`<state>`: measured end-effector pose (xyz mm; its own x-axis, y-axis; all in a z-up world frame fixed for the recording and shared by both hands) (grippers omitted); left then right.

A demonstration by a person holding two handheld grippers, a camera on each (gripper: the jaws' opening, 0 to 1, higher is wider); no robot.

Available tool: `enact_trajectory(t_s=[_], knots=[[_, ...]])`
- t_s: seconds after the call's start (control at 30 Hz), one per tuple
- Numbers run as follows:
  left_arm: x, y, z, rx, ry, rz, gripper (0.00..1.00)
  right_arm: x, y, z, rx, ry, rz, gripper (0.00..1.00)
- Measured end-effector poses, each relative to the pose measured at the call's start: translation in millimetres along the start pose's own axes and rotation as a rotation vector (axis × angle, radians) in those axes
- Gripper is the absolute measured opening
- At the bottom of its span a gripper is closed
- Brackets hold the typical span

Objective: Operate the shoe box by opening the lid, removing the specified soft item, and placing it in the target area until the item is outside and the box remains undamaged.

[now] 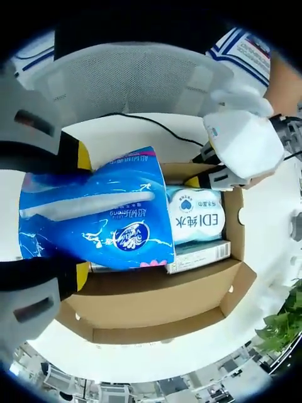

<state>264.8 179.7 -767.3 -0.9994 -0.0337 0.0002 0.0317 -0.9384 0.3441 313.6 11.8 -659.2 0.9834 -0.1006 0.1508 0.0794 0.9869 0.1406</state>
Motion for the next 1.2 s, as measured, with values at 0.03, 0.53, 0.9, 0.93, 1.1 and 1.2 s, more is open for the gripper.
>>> enact_trajectory(t_s=[0.03,0.53,0.9,0.93,1.1,1.2], knots=[[-0.2,0.4,0.6,0.000,0.000,-0.001,0.02,-0.3,0.1,1.0,0.001,0.001,0.000,0.48],[0.6,1.7,0.5,0.000,0.000,-0.001,0.02,-7.4,-8.9,5.8,0.006,0.071,-0.084,0.49],[0.8,2.5,-0.1,0.001,0.000,-0.001,0.02,-18.8,-19.9,12.8,-0.011,0.105,-0.105,0.49],[1.0,2.6,0.1,0.001,0.000,-0.002,0.02,-19.3,-20.3,13.9,-0.009,0.108,-0.110,0.49],[0.7,3.0,-0.2,0.001,0.000,-0.002,0.02,-22.1,-22.8,17.6,-0.008,0.099,-0.111,0.50],[0.5,2.8,-0.3,0.001,0.001,-0.003,0.02,-24.8,-23.7,21.5,-0.001,0.101,-0.115,0.50]])
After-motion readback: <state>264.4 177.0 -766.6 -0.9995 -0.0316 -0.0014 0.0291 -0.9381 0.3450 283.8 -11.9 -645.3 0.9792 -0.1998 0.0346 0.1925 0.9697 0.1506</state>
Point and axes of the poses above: the point that each gripper's makers call its tool centre point, and the gripper's own axes: z roughly backward along the fingers, x roughly to its right, y roughly out of its top, the point moved 6 cm from there along z, roughly backward along the fingers, and after that the axes turned 7 degrees about -y, right-handed, at the moved point
